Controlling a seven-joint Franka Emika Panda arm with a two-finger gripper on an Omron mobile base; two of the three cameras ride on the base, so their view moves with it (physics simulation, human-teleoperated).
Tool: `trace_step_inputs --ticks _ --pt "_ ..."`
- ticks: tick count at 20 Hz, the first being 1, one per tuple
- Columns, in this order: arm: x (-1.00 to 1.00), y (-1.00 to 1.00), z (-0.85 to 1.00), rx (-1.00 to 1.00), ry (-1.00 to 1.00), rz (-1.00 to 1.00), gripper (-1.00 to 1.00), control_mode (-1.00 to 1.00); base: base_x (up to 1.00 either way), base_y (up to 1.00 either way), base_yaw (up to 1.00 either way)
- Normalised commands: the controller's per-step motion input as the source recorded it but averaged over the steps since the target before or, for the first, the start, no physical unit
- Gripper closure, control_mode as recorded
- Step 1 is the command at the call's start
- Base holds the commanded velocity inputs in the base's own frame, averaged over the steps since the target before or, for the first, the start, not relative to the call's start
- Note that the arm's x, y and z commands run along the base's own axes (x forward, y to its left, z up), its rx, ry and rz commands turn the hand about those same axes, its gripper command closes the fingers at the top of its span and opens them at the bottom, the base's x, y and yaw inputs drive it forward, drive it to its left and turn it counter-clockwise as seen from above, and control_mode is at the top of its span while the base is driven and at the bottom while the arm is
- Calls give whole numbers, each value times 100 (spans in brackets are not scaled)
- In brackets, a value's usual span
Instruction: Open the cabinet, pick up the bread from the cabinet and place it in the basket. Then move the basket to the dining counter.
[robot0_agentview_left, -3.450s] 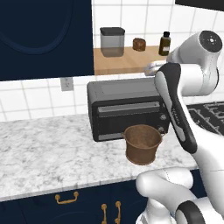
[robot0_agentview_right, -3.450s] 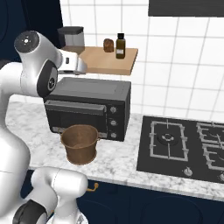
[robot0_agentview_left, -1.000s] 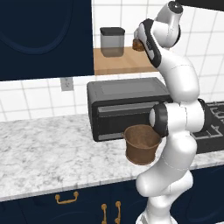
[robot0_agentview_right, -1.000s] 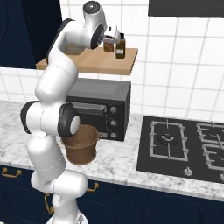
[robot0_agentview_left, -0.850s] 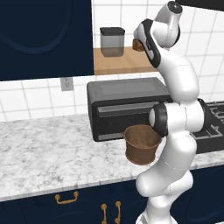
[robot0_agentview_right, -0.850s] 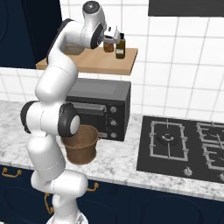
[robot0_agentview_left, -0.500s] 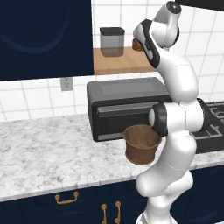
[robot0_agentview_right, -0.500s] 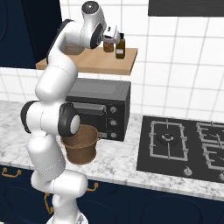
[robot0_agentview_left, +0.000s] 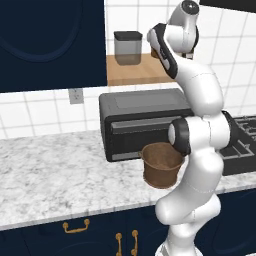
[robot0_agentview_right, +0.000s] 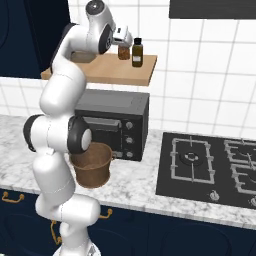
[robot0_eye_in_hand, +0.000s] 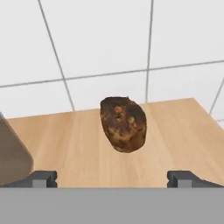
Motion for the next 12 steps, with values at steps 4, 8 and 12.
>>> trace_step_inputs --ticks 4,8,12 --pt "47 -4 19 -1 3 0 -100 -100 0 0 0" --pt "64 -42 3 0 11 0 -100 -100 0 0 0" --pt "32 -23 0 0 18 0 -100 -100 0 0 0"
